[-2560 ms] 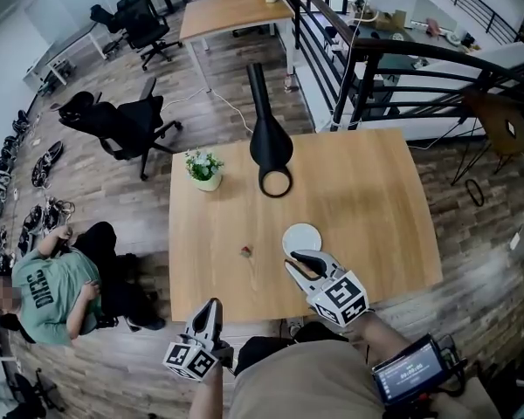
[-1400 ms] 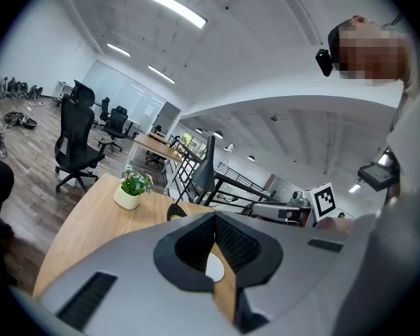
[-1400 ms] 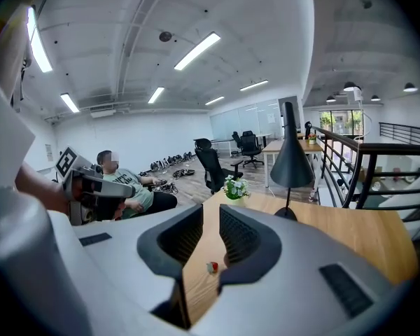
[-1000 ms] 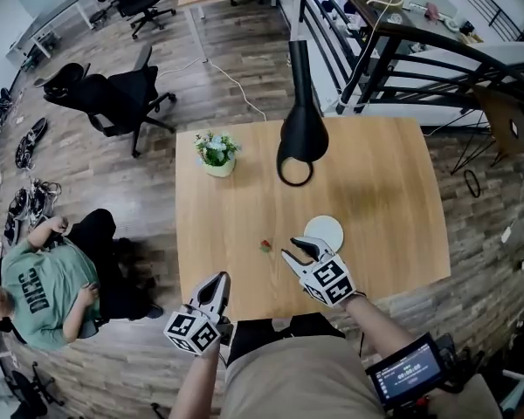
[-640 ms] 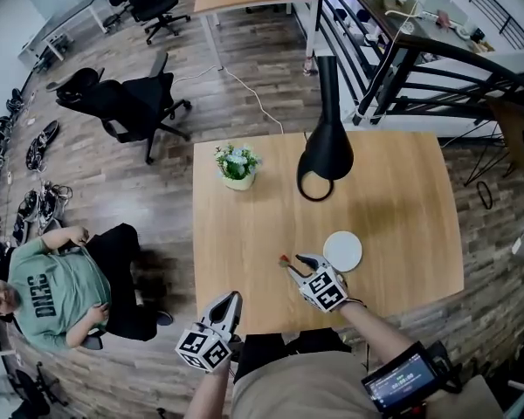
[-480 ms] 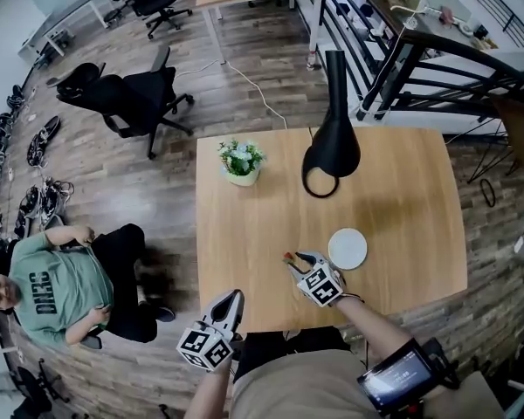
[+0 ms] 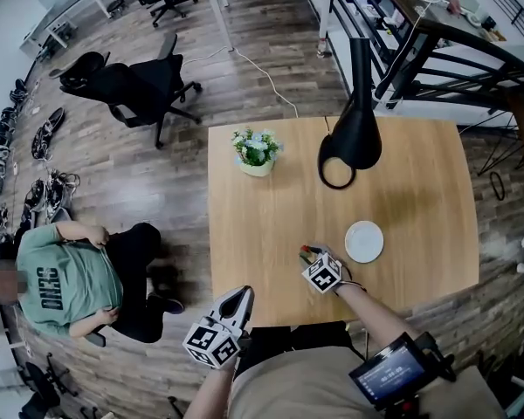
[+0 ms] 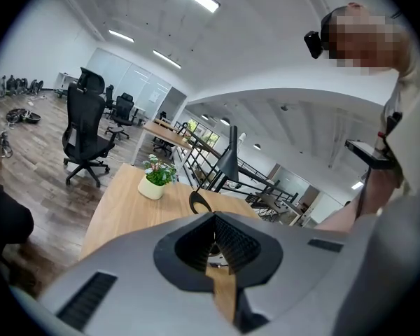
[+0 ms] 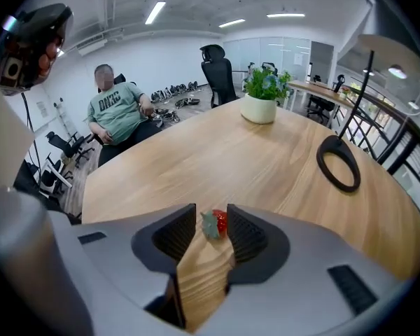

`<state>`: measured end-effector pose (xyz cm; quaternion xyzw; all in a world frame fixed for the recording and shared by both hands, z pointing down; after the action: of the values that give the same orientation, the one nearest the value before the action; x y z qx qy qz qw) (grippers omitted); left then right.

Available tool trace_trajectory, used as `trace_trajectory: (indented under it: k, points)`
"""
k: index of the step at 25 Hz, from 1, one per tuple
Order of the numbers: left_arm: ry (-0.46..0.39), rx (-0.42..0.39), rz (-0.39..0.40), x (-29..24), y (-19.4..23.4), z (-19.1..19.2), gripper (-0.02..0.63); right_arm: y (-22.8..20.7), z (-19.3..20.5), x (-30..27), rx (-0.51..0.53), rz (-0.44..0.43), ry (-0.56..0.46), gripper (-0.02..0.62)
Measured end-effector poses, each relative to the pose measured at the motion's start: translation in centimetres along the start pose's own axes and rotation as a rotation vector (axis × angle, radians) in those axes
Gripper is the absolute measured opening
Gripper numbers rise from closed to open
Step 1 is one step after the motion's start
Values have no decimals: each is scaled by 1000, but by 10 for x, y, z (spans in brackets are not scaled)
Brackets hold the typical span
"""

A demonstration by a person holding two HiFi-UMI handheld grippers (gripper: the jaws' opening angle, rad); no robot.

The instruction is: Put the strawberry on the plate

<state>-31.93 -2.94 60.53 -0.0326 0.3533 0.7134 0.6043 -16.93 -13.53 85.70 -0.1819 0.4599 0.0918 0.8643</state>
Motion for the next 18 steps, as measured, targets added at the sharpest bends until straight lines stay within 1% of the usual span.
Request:
trace_trajectory:
  k: [6,11,18]
  points:
    - [24,-7,12,1,15,-4,3,-5,10,-21,-12,26,46,121]
    - [38,-21,28,6,24,-8,3,-8,13,-31,-25,52,63,121]
    - [47,-46,41,12,33,-11,3,-10,8,-39,-49,81,40,121]
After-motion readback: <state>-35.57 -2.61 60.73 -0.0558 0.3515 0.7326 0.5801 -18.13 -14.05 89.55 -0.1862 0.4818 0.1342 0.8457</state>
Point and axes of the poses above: the fingertips, and each gripper's own axes: x backward along the fingers, y to its left, z out of its underside, the point moved 3 cm from there along x, backward along the fingers, and after that the axes turned 9 degrees about -z, right-handed, at the moved point
